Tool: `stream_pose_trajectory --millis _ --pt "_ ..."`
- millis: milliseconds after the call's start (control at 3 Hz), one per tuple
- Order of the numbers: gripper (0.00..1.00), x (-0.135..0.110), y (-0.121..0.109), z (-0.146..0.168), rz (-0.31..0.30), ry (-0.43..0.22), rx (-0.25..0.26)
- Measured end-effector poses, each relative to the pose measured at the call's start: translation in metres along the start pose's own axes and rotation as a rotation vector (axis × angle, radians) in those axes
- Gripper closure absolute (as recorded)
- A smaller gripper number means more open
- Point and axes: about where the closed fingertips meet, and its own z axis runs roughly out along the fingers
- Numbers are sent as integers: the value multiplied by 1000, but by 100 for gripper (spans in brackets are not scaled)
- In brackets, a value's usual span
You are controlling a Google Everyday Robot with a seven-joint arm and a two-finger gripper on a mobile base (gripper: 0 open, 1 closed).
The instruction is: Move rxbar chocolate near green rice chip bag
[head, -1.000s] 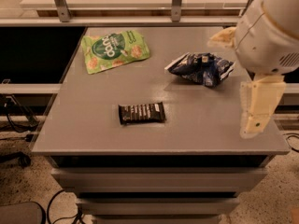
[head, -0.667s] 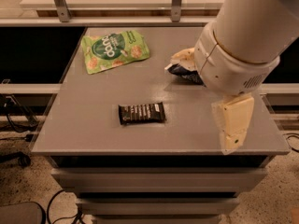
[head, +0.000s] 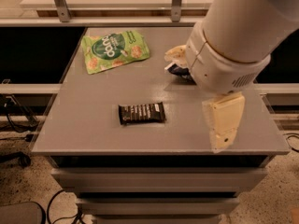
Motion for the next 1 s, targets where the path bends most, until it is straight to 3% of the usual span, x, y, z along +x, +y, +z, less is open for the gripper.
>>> stream_pose_trajectory --millis 667,1000 --pt "0 -54 -50 26 -41 22 -16" --pt "0 -73 -74 53 -32 38 -70"
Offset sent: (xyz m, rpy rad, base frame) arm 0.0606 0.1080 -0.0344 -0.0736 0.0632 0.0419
